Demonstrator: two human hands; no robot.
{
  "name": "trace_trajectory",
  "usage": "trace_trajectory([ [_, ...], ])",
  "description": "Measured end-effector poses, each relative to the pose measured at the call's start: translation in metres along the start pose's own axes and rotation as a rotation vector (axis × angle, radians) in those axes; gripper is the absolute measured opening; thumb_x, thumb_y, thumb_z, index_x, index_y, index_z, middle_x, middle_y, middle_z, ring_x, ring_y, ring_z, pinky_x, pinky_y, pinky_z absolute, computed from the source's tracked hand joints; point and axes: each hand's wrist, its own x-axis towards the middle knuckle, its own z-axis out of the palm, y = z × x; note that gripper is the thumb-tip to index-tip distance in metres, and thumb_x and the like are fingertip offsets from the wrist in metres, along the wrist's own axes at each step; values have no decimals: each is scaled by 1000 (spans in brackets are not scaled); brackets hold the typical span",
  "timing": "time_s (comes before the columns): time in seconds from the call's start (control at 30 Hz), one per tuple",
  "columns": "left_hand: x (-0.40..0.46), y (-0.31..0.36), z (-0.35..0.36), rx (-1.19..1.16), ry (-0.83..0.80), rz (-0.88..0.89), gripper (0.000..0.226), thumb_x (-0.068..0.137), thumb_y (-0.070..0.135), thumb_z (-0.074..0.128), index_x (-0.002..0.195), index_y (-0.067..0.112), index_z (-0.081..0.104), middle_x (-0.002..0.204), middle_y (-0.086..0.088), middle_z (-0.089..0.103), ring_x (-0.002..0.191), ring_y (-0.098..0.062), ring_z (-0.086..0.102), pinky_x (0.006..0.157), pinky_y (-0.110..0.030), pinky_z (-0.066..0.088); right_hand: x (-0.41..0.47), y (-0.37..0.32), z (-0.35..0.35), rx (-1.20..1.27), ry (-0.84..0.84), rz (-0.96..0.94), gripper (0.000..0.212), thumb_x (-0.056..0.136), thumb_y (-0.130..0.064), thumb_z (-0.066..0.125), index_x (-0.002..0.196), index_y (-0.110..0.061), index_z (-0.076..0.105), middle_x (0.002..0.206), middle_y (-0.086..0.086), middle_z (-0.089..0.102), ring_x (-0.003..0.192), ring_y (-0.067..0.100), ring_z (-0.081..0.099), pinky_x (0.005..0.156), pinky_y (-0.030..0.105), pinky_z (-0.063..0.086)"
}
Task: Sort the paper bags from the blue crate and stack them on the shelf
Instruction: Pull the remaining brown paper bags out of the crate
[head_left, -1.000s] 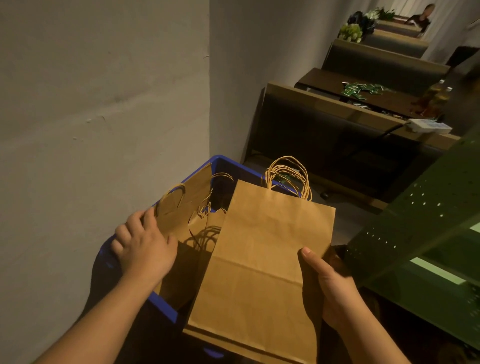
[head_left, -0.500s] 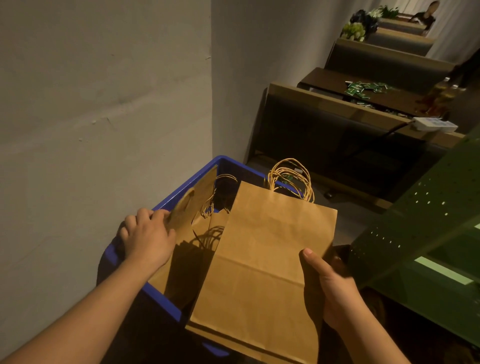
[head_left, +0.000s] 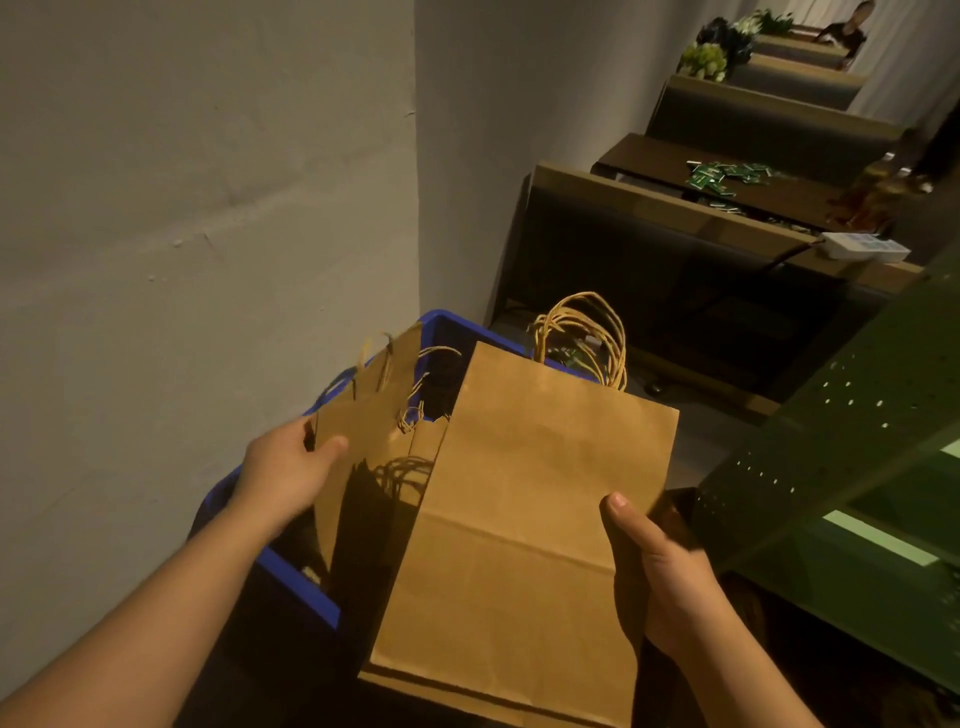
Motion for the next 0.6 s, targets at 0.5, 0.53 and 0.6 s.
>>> trace_trajectory([
  [0.5, -39, 93, -75, -730, 79, 184, 24, 89, 29, 76, 111, 35, 68, 104, 5, 77, 101, -15, 73, 88, -43, 57, 0, -29, 32, -157, -377, -231, 50, 77, -20, 71, 125, -20, 60, 114, 4, 76, 102, 22, 73, 79, 26, 53],
  [0.53, -42, 96, -73, -732, 39, 162, 25, 87, 28, 77, 111, 33, 69, 104, 3, 78, 104, -20, 73, 90, -49, 57, 0, -30, 34, -172, -384, -231, 49, 77, -21, 70, 125, -21, 61, 114, 4, 76, 102, 21, 73, 80, 27, 52],
  [0.6, -46, 99, -68, -744, -18, 135, 18, 90, 22, 73, 107, 29, 70, 100, 0, 79, 103, -24, 73, 93, -55, 57, 0, -32, 36, -195, -386, -239, 46, 81, -21, 74, 125, -21, 62, 113, 3, 76, 101, 22, 72, 81, 29, 52],
])
